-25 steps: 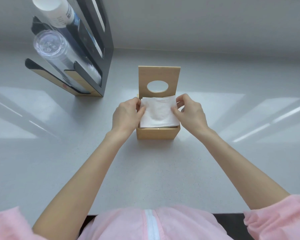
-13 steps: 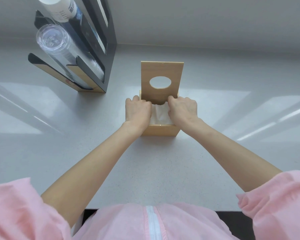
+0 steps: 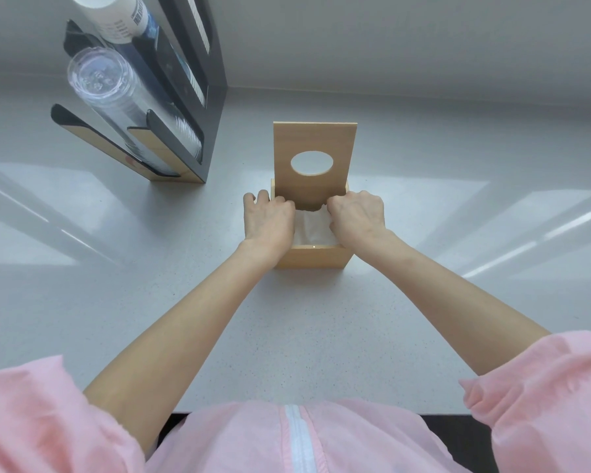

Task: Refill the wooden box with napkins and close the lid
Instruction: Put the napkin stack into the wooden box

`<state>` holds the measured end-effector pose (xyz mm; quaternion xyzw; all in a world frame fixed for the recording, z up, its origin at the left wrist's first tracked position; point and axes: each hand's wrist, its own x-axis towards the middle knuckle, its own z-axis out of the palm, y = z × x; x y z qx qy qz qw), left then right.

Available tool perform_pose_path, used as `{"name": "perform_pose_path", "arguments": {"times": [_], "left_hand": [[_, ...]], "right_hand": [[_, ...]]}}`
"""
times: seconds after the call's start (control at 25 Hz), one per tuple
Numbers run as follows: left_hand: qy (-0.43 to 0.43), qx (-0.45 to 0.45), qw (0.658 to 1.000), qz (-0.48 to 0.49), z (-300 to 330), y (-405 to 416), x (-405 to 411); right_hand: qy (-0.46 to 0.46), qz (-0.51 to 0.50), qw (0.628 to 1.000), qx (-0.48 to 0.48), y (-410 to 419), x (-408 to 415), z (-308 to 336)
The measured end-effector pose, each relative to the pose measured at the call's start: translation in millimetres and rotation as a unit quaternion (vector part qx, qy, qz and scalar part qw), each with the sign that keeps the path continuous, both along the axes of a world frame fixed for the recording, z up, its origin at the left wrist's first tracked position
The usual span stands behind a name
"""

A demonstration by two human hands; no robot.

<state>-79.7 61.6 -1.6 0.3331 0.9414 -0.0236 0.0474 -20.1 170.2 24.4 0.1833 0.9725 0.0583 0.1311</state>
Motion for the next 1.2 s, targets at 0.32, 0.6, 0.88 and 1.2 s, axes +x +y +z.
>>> {"name": "perform_pose_path", "arguments": {"times": [0.32,0.6,0.88,1.2], "left_hand": [[-0.069,0.124,0.99,0.015,22.0,-23.4,1.4],[-0.06,0.217,0.974,0.005,21.0,-53.0,27.7],[-0.067,0.167,0.984,0.014,9.9,-69.3,75.8],[-0.071,0.121,0.988,0.06,11.4,-76.6,152.9]], "right_hand": [[0.125,-0.028,0.989,-0.078,4.6,17.3,9.8],[0.185,-0.027,0.965,-0.182,-6.3,67.1,-0.9],[0.141,-0.042,0.971,-0.187,-14.5,116.3,-15.8],[0.096,-0.005,0.979,-0.18,-18.4,182.5,-21.0]]}}
